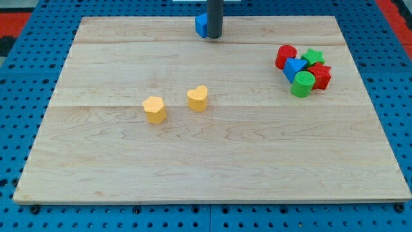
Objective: Slightly move the cube to the right
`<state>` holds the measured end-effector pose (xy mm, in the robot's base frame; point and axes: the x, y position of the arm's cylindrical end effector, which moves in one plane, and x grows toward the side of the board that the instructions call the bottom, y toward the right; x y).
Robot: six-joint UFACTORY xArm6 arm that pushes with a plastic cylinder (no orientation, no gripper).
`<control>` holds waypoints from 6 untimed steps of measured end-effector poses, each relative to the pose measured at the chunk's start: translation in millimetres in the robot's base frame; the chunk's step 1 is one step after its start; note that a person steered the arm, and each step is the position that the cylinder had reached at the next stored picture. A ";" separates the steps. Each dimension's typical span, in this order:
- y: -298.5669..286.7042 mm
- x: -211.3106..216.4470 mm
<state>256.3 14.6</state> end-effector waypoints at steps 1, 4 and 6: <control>-18.1 8.3; -45.5 -39.4; -26.6 -44.0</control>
